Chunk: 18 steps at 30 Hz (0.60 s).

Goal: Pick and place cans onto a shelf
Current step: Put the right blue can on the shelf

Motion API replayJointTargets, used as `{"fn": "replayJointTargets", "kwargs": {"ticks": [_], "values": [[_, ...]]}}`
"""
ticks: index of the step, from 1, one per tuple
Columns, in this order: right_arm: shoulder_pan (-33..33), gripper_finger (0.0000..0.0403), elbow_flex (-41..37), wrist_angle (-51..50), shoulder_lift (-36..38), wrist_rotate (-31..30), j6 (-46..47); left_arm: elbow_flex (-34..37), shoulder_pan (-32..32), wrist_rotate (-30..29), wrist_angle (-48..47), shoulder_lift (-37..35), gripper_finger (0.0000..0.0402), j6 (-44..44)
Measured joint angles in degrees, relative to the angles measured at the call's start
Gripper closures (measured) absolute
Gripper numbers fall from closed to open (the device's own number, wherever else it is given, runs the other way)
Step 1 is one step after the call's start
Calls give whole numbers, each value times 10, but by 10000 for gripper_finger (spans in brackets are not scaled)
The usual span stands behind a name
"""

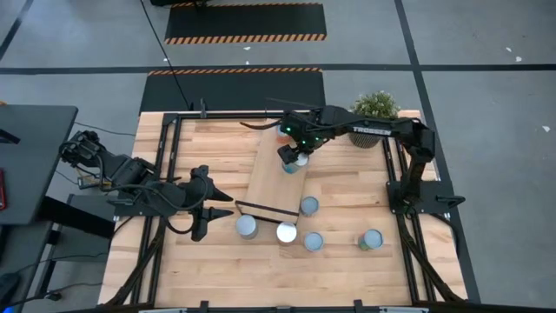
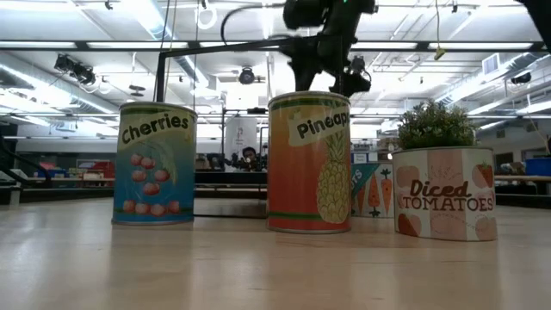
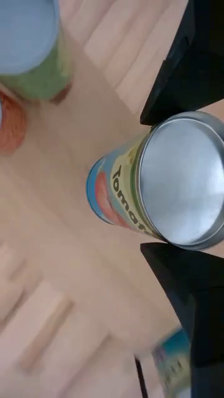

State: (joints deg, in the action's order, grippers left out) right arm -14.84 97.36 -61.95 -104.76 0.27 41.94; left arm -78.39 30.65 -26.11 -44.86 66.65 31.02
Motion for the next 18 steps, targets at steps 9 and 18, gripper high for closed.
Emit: {"fn": "replayJointTargets", "kwargs": {"ticks": [9,18], "values": [[-16,80,0,-25,-22,21,-22,0,0,0,0,0,225,13],[-29,28,0,-10,-22,1,-17,0,0,0,4,0,225,9]]}}
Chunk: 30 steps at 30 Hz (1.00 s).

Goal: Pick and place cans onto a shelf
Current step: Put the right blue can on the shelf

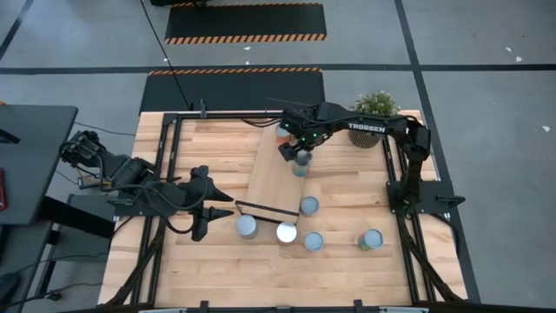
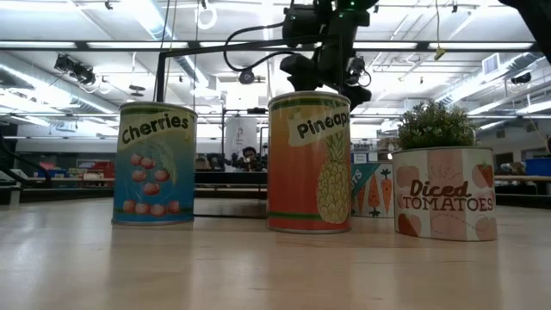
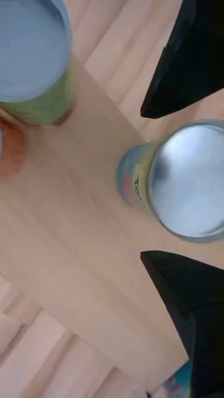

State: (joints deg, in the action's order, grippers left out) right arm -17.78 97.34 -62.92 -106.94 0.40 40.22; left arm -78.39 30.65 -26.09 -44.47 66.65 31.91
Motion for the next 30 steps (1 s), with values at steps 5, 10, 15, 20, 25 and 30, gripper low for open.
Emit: {"fn": "replayJointTargets", "kwargs": {"ticks": [5,10,15,20,25,30], "values": [[1,22,0,3,3,-4,-22,0,5,0,1,0,225,4],[9,28,0,18,27,-35,-67,0,11,4,0,0,225,4],[15,29,1,-14,84,-44,-111,0,11,4,0,0,225,4],[46,30,1,-106,125,-92,-134,0,11,4,-4,0,225,0],[85,30,-39,-121,133,-114,-126,0,10,4,-4,0,225,-15],[111,30,-111,-92,133,-115,-86,0,10,4,-4,0,225,-16]]}}
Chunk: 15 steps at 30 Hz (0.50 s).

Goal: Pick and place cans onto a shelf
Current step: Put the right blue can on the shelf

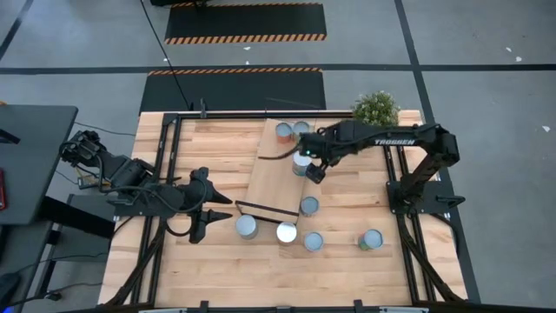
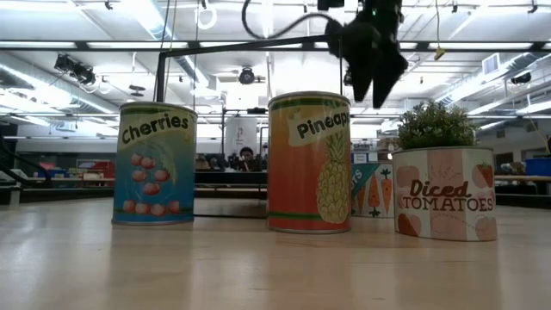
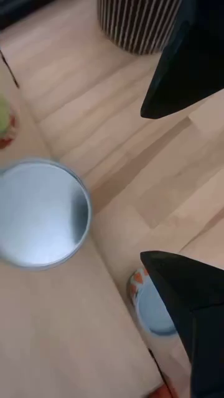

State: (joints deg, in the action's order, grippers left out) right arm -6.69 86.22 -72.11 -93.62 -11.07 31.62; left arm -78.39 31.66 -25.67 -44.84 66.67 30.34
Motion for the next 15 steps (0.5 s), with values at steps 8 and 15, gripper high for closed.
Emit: {"fn": "replayJointTargets", "kwargs": {"ticks": [8,15], "values": [[8,30,-97,111,0,-39,33,0,0,0,0,0,225,2],[-1,30,-137,210,0,-106,38,0,0,0,1,0,225,4]]}}
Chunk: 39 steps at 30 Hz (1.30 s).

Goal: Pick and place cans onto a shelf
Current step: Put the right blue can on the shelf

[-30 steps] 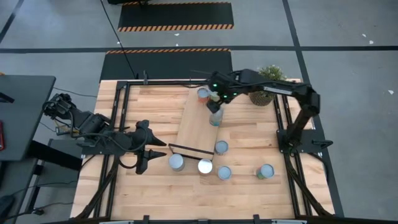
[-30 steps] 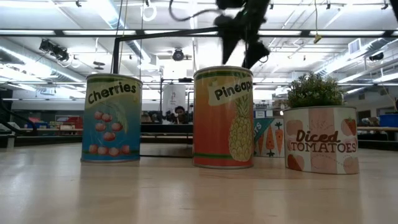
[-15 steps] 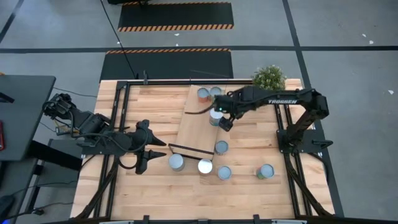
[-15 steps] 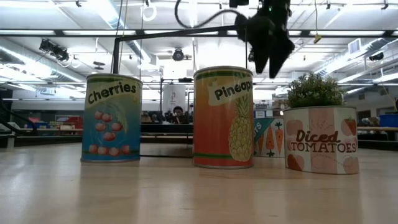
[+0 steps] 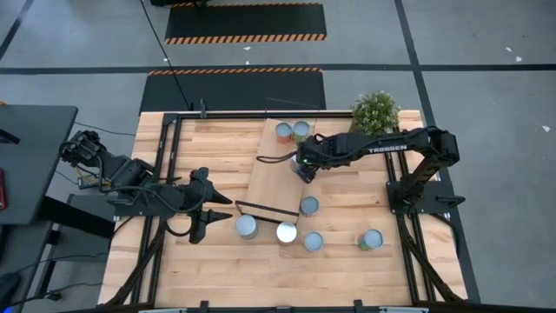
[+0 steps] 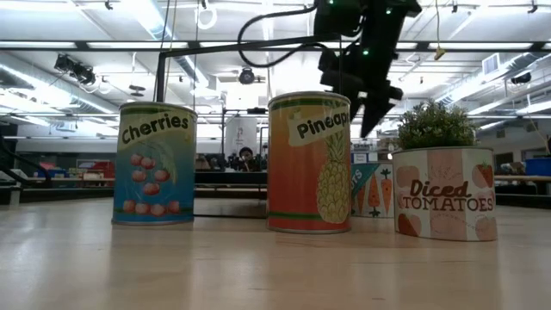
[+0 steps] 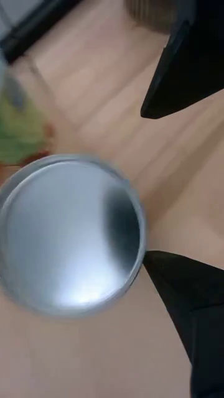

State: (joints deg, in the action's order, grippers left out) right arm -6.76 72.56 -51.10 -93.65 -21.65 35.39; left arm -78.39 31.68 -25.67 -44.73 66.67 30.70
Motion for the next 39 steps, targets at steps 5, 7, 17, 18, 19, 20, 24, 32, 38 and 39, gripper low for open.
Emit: {"fn": "replayJointTargets", "kwargs": {"ticks": [5,7,17,18,19,20,24,32,38,39], "values": [[-14,30,-2,54,0,-41,-9,0,0,0,2,0,225,1],[-25,31,-2,56,0,-34,-5,0,0,0,3,0,225,1],[3,31,20,16,0,5,-15,0,0,0,5,0,225,2],[9,31,28,12,0,-8,-23,0,0,0,6,0,225,2],[15,31,37,8,0,-19,-34,0,0,0,6,0,225,2],[21,31,47,9,0,-26,-56,0,0,0,6,0,225,2],[31,31,69,58,0,-8,-170,0,0,0,5,0,225,2],[-16,31,71,156,0,50,-271,0,0,0,7,0,225,3],[-61,31,70,211,-1,93,-358,0,0,-7,8,0,225,3],[-68,31,69,222,-4,93,-368,0,0,-12,8,1,225,3]]}}
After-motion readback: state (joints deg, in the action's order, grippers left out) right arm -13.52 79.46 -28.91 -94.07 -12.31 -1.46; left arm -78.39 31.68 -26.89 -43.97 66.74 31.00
